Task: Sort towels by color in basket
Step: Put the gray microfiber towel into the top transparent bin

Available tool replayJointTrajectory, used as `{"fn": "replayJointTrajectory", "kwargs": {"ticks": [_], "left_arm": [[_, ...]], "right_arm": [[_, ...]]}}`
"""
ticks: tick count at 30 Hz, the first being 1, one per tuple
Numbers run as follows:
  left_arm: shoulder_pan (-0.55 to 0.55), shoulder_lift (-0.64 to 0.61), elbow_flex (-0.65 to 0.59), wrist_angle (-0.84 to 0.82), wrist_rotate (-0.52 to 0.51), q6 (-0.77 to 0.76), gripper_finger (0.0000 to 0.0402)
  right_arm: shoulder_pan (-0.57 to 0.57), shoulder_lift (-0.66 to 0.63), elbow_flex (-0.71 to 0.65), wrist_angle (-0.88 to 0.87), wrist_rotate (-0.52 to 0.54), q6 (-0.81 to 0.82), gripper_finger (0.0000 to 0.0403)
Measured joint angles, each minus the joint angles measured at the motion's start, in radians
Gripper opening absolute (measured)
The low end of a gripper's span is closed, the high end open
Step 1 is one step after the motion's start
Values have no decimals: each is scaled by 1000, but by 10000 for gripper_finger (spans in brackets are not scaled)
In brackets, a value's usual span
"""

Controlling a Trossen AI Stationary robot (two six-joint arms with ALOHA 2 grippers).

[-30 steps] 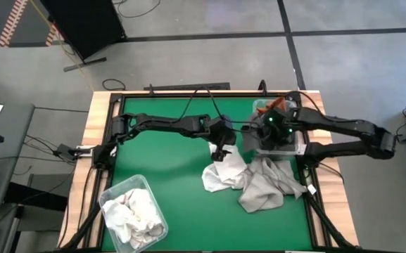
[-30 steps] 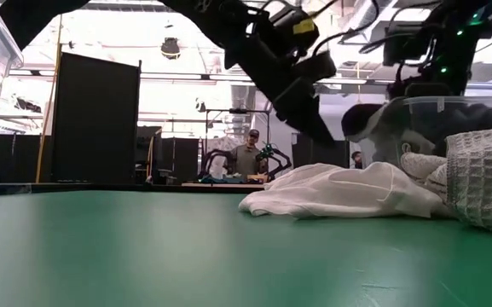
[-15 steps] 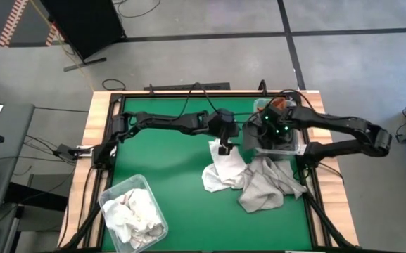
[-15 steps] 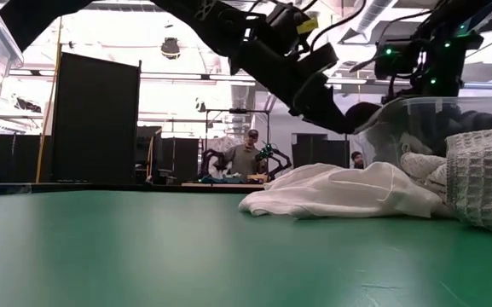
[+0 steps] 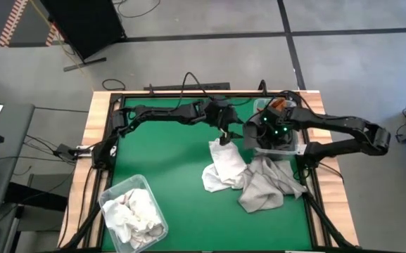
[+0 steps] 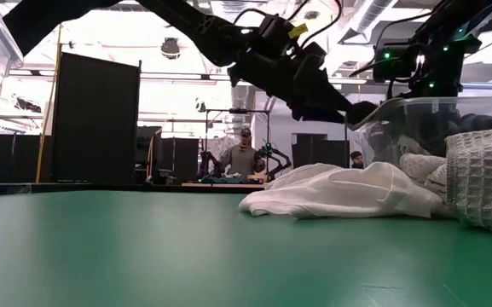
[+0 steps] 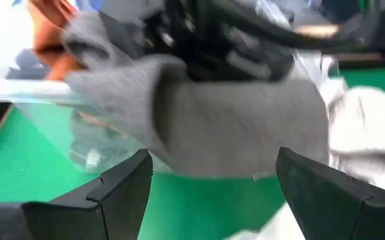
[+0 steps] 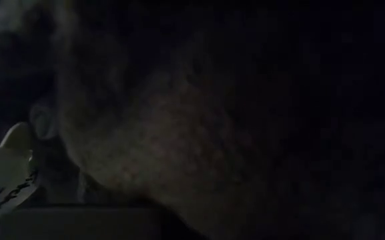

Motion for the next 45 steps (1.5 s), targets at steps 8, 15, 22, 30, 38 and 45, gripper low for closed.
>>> {"fn": "replayJointTrajectory", "kwargs": {"ticks": [8,15,22,30,38,45], "left_arm": [[28,0,1,118,109,-129,306],[17,2,1,108,-14,-127,280],[16,2,1,82,-113,-78,245],[9,3,1,38,-115,-38,237],[13,55,6,79,-112,-47,237],[20,122,6,141,-180,-91,232]], "right_arm": [[24,-41,8,-17,0,34,154],[47,-49,90,-96,3,65,157],[99,-49,186,-157,7,91,157],[141,-50,263,-215,78,121,157],[188,-51,295,-214,82,152,157],[229,-51,296,-227,84,189,157]]}}
